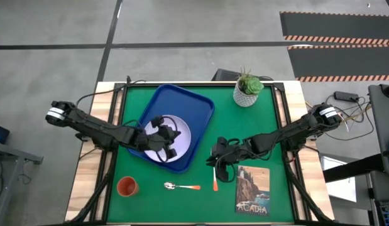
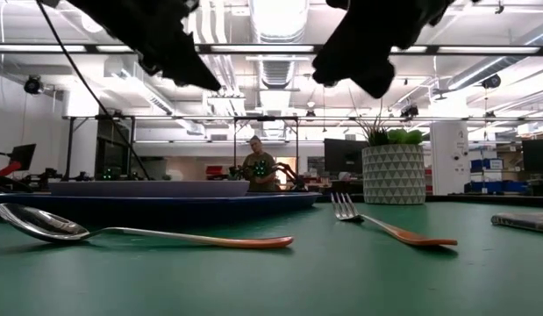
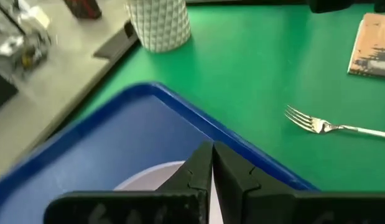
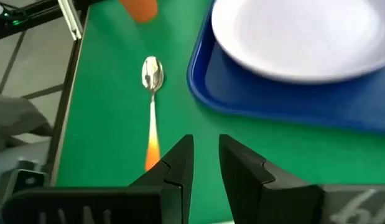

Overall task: Pick and place plate/cup/fork/spoon on tray
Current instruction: Put the orange fork on the blue tray on the right of the white plate

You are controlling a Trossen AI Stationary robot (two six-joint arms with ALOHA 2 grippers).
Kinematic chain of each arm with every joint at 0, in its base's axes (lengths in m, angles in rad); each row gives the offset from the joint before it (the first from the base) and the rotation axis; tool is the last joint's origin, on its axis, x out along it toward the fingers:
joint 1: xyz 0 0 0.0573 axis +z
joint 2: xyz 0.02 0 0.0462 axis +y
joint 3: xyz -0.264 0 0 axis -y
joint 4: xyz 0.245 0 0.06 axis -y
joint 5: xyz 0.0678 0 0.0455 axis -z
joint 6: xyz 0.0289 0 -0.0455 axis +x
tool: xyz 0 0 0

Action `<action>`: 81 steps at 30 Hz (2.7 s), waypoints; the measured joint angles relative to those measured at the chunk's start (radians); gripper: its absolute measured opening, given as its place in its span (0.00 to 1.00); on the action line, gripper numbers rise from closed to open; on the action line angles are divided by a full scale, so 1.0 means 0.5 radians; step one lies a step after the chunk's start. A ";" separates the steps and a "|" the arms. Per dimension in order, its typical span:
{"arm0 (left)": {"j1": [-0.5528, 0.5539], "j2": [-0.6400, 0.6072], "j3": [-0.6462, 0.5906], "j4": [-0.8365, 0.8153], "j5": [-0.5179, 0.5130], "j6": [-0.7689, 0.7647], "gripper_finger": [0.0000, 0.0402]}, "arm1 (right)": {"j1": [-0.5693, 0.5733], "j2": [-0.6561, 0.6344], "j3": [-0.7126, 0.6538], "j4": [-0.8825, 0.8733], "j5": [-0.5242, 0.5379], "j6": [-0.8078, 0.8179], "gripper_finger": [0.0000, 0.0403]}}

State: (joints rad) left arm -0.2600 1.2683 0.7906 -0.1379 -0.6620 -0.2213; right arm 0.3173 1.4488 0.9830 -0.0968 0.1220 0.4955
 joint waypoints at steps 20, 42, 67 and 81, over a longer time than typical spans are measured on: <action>-0.003 -0.409 -0.025 -0.124 0.005 0.367 0.00 | 0.063 0.594 0.958 -1.511 0.010 1.059 0.17; -0.003 -0.422 -0.023 -0.112 0.005 0.523 0.00 | 0.064 0.898 1.097 -1.727 0.063 1.590 0.26; -0.003 -0.418 -0.023 -0.115 0.006 0.510 0.00 | 0.072 1.130 1.094 -1.671 0.075 1.724 0.40; -0.003 -0.418 -0.023 -0.115 0.005 0.503 0.00 | 0.069 1.130 1.077 -1.605 0.077 1.631 0.23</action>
State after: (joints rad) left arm -0.2615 1.0595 0.7792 -0.1955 -0.6594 0.0303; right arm 0.3516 2.0136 1.5216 -0.8994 0.1604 1.3109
